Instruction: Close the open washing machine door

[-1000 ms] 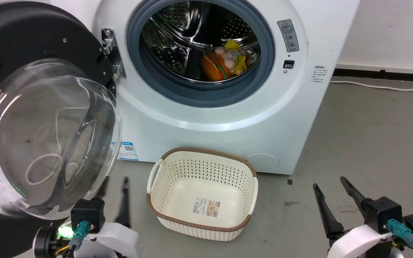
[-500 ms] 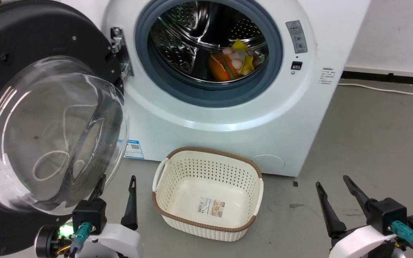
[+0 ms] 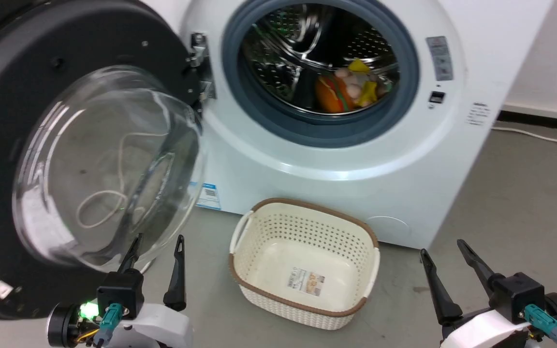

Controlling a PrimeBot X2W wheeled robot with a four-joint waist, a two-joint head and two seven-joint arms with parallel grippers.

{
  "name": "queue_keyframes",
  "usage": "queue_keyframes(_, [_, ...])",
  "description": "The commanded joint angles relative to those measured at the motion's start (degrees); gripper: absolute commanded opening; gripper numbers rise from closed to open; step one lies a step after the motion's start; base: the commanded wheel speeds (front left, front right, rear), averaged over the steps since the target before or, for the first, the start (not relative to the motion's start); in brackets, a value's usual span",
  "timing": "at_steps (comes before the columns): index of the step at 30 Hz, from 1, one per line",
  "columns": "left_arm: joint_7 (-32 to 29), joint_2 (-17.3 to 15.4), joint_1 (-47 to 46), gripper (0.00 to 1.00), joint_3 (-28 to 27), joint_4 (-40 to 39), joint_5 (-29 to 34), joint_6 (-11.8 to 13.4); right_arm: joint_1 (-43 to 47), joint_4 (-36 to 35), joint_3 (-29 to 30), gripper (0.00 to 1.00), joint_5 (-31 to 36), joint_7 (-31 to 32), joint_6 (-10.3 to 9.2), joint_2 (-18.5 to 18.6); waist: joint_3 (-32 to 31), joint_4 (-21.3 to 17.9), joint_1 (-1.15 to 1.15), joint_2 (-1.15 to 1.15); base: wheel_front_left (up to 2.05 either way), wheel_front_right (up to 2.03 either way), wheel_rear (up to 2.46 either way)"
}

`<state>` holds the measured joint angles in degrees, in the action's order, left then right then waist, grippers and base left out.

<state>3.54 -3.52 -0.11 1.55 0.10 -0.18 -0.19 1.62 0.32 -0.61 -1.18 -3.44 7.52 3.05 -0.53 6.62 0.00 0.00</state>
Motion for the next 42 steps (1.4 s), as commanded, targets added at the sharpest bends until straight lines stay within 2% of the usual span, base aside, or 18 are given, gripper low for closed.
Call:
queue_keyframes(1, [0.4,-0.4,0.4,1.00,0.2,-0.4,-0.1,-0.2,0.5,-0.1,-0.1,1.00,-0.7,-0.5,-0.01,0.0,-0.1,0.7,0.00,0.00,0.00,0.00,0.00])
queue_keyframes(18, [2.5,-0.6,3.2,1.00,-1.3,-3.5,-0.8,1.5,-2.4,1.7,-5.2,1.00,-1.5,-2.6,-0.01,0.6,0.8,5.6,0.00,0.00,0.00,0.00,0.00])
queue_keyframes(40, [5.2,-0.8,5.2,1.00,-2.2,-5.8,-1.2,1.6,-2.9,3.8,-9.8,1.00,-3.2,-5.3,-0.02,0.9,0.9,11.1,0.00,0.00,0.00,0.00,0.00])
queue_keyframes(41, [5.3,-0.8,5.3,0.75,-2.2,-5.7,-1.3,1.5,-2.9,3.8,-9.9,1.00,-3.3,-5.4,-0.02,0.9,0.9,11.4,0.00,0.00,0.00,0.00,0.00])
queue_keyframes(42, [5.5,-0.7,5.3,0.22,-2.2,-5.8,-1.8,1.1,-2.9,3.9,-9.9,1.00,-3.4,-5.6,-0.02,1.0,0.9,11.6,0.00,0.00,0.00,0.00,0.00])
